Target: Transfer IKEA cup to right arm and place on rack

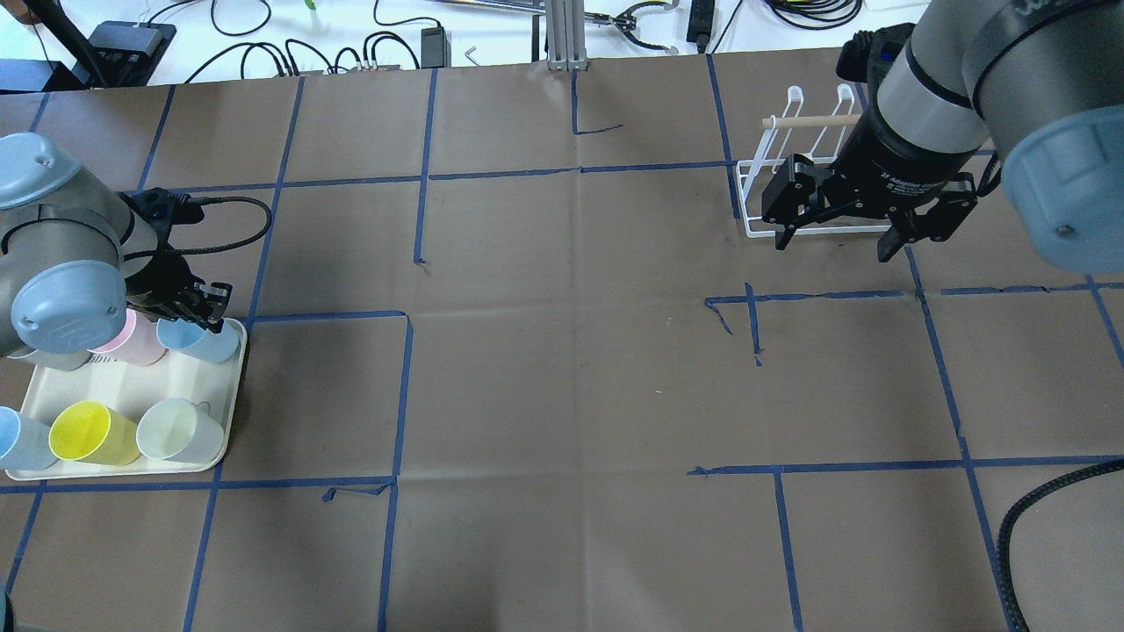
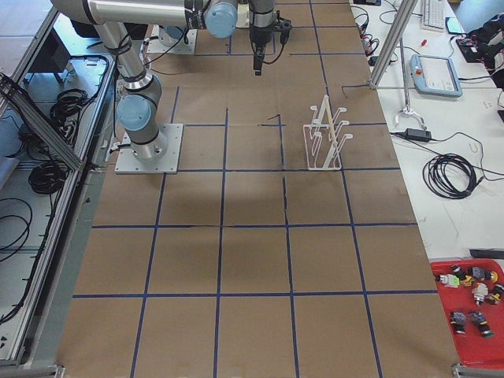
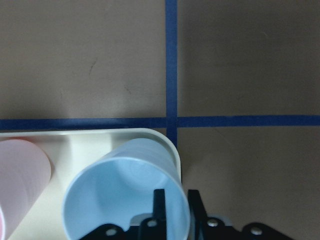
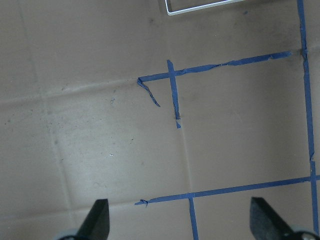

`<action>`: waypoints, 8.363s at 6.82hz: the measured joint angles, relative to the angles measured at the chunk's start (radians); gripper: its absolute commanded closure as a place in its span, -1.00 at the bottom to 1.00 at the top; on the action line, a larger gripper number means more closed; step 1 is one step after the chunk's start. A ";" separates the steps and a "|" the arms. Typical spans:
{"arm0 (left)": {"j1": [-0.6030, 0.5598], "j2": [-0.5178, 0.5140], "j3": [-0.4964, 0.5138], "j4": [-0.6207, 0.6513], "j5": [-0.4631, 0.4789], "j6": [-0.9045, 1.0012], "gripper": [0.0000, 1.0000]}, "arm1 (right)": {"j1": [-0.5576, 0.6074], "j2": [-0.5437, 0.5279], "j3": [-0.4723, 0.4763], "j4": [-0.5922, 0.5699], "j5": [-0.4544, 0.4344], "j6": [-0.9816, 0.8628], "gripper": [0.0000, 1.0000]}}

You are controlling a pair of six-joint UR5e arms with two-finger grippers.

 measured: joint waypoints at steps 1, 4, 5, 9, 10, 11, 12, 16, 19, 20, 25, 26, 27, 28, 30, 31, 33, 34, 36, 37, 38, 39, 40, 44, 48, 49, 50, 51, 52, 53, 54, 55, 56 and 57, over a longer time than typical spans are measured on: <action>0.000 0.009 0.010 -0.005 -0.001 -0.003 1.00 | 0.000 -0.002 0.001 0.000 0.000 0.003 -1.00; -0.006 0.041 0.211 -0.231 -0.015 -0.038 1.00 | 0.001 -0.005 0.007 -0.006 0.000 0.012 -1.00; -0.008 0.038 0.317 -0.353 -0.017 -0.050 1.00 | 0.001 -0.006 0.006 -0.010 0.001 0.015 -1.00; -0.024 0.002 0.481 -0.439 -0.210 -0.060 1.00 | 0.002 -0.012 0.009 -0.208 0.182 0.119 -1.00; -0.026 0.001 0.480 -0.404 -0.321 -0.063 1.00 | 0.002 -0.011 0.010 -0.252 0.247 0.166 -1.00; -0.027 0.001 0.479 -0.386 -0.420 -0.066 1.00 | 0.002 -0.012 0.033 -0.329 0.308 0.219 -1.00; -0.029 -0.001 0.476 -0.353 -0.507 -0.077 1.00 | 0.002 -0.015 0.101 -0.503 0.403 0.322 -1.00; -0.110 -0.009 0.303 0.291 -0.803 -0.238 1.00 | 0.004 -0.018 0.415 -1.234 0.586 0.784 -0.99; -0.167 0.013 0.157 0.625 -1.037 -0.283 1.00 | 0.006 -0.009 0.545 -1.628 0.594 1.218 -1.00; -0.179 0.015 0.091 0.736 -1.097 -0.278 1.00 | 0.008 -0.002 0.562 -1.710 0.595 1.361 -1.00; -0.307 -0.014 -0.095 1.151 -1.162 -0.276 1.00 | 0.038 0.097 0.556 -1.783 0.618 1.465 -1.00; -0.324 -0.026 -0.107 1.191 -1.163 -0.276 1.00 | 0.050 0.125 0.537 -1.785 0.618 1.462 -1.00; -0.337 -0.032 -0.115 1.213 -1.164 -0.276 1.00 | 0.057 0.147 0.518 -1.786 0.620 1.460 -1.00; -0.353 -0.033 -0.121 1.224 -1.165 -0.276 1.00 | 0.060 0.171 0.499 -1.787 0.622 1.447 -1.00; -0.381 -0.032 -0.133 1.228 -1.165 -0.276 1.00 | 0.074 0.206 0.464 -1.781 0.615 1.357 -0.99; -0.386 -0.025 -0.151 1.230 -1.164 -0.276 1.00 | 0.087 0.214 0.451 -1.777 0.597 1.340 -0.99; -0.387 -0.015 -0.176 1.236 -1.164 -0.276 1.00 | 0.105 0.237 0.424 -1.773 0.548 1.337 -0.99; -0.388 -0.015 -0.178 1.237 -1.164 -0.276 1.00 | 0.120 0.251 0.415 -1.770 0.527 1.338 -0.99; -0.388 -0.015 -0.179 1.238 -1.164 -0.276 1.00 | 0.146 0.281 0.400 -1.766 0.512 1.339 -0.99; -0.388 -0.015 -0.179 1.239 -1.164 -0.276 1.00 | 0.154 0.287 0.396 -1.762 0.511 1.342 -0.99; -0.388 -0.014 -0.179 1.240 -1.164 -0.276 1.00 | 0.159 0.292 0.386 -1.757 0.510 1.352 -0.99; -0.388 -0.013 -0.179 1.240 -1.163 -0.276 1.00 | 0.163 0.299 0.370 -1.753 0.510 1.365 -0.99; -0.388 -0.013 -0.179 1.240 -1.162 -0.276 1.00 | 0.166 0.308 0.358 -1.751 0.510 1.371 -0.99; -0.388 -0.012 -0.178 1.240 -1.156 -0.277 1.00 | 0.187 0.350 0.321 -1.748 0.510 1.374 -0.85; -0.388 -0.014 -0.175 1.240 -1.151 -0.277 0.98 | 0.188 0.351 0.318 -1.748 0.498 1.407 -0.07; -0.388 -0.014 -0.174 1.240 -1.150 -0.277 0.87 | 0.187 0.351 0.318 -1.749 0.501 1.411 -0.01; -0.388 -0.013 -0.173 1.240 -1.150 -0.277 0.47 | 0.187 0.350 0.317 -1.749 0.503 1.413 -0.01; -0.388 -0.011 -0.171 1.240 -1.148 -0.277 -0.15 | 0.187 0.349 0.317 -1.749 0.504 1.414 0.00; -0.387 -0.009 -0.167 1.240 -1.145 -0.277 -0.79 | 0.188 0.349 0.317 -1.749 0.506 1.414 0.00; -0.386 -0.008 -0.166 1.240 -1.140 -0.277 -0.97 | 0.187 0.349 0.316 -1.749 0.506 1.414 0.00; -0.386 -0.007 -0.166 1.240 -1.135 -0.277 -0.98 | 0.187 0.348 0.316 -1.750 0.507 1.414 0.01; -0.386 -0.006 -0.165 1.243 -1.132 -0.277 -0.98 | 0.187 0.347 0.316 -1.750 0.504 1.414 0.10; -0.382 -0.003 -0.166 1.248 -1.130 -0.278 -0.98 | 0.186 0.349 0.308 -1.751 0.498 1.410 0.22; -0.367 0.000 -0.170 1.251 -1.123 -0.279 -0.99 | 0.181 0.353 0.290 -1.751 0.494 1.401 0.37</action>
